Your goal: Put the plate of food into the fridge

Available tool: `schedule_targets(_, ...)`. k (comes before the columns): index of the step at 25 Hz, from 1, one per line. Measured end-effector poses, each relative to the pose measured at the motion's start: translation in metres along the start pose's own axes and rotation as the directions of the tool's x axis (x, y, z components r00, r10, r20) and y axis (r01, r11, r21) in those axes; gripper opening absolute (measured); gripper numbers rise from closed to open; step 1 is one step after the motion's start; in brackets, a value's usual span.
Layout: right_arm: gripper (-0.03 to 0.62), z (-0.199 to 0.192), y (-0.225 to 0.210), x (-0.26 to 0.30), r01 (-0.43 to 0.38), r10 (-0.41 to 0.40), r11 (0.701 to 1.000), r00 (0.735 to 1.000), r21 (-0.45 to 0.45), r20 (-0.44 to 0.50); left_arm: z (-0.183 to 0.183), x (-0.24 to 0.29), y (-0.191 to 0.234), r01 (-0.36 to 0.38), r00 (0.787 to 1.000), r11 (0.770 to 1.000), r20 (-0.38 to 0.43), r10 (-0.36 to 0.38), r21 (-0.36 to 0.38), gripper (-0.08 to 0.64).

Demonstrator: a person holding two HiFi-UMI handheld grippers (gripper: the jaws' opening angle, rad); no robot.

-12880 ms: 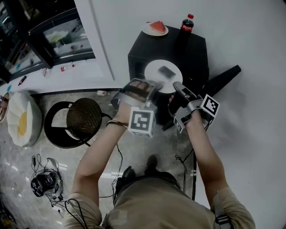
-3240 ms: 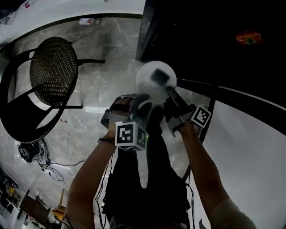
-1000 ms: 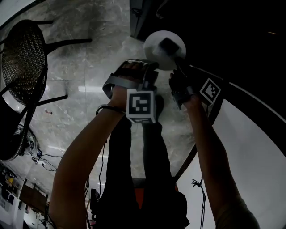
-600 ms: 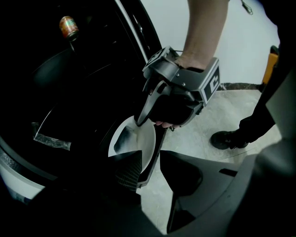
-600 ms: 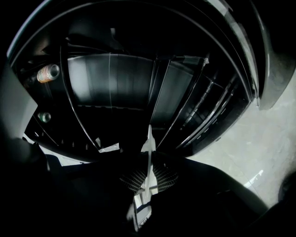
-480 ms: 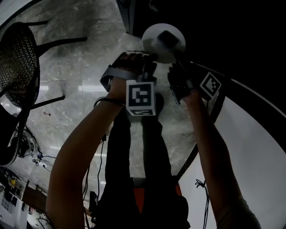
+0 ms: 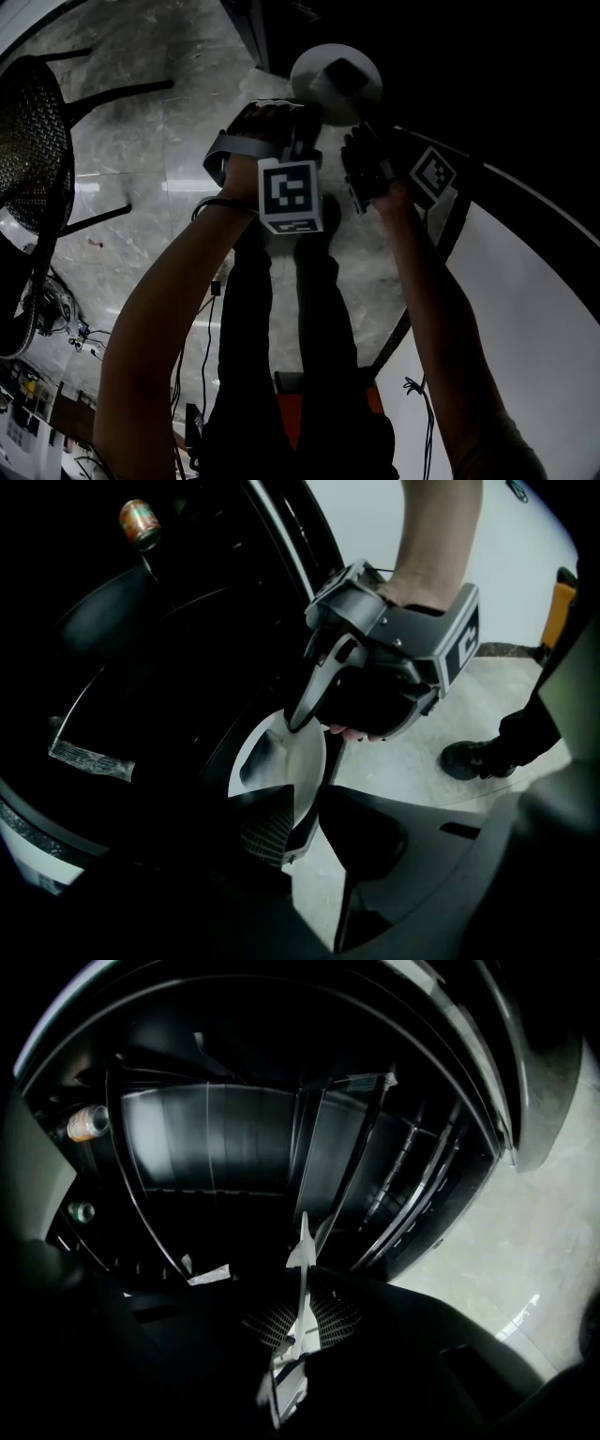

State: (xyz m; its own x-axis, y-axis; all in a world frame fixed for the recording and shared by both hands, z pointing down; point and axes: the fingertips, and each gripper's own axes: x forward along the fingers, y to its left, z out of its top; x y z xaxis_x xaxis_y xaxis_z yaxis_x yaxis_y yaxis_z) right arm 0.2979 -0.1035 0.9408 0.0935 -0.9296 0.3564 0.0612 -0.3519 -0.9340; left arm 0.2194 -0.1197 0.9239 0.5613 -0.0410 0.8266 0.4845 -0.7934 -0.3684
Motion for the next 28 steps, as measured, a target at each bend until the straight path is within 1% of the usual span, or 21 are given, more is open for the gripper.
schedule_targets(3, 0.034, 0.001, -0.004, 0.002, 0.016, -0.016, 1.0, 1.0, 0.012, 0.022, -0.002, 0.005, 0.001, -0.003, 1.0, 1.0, -0.002, 0.003, -0.011, 0.083)
schedule_targets(11, 0.034, 0.008, -0.003, 0.008, 0.062, -0.061, 0.998, 0.997, -0.01, 0.046, -0.004, 0.013, 0.011, -0.018, 1.0, 0.999, -0.013, 0.017, -0.03, 0.081)
schedule_targets(15, 0.035, 0.004, -0.008, 0.008, 0.086, -0.085, 0.996, 0.996, -0.027, 0.028, -0.008, 0.017, 0.009, -0.012, 1.0, 0.999, -0.022, 0.012, -0.035, 0.081)
schedule_targets(19, 0.035, 0.002, -0.007, 0.007, 0.081, -0.08, 0.996, 0.997, -0.027, 0.01, -0.008, 0.021, 0.009, -0.011, 1.0, 1.0, -0.03, 0.01, -0.024, 0.081)
schedule_targets(22, 0.035, 0.001, -0.006, 0.004, 0.091, -0.091, 0.995, 0.996, -0.038, 0.001, -0.005, 0.025, 0.011, -0.014, 0.999, 1.0, -0.03, 0.013, -0.02, 0.081)
schedule_targets(28, 0.035, -0.013, -0.009, 0.003, 0.088, -0.092, 0.994, 0.994, -0.061, -0.063, -0.002, 0.033, 0.012, -0.014, 0.999, 1.0, -0.037, 0.013, -0.019, 0.081)
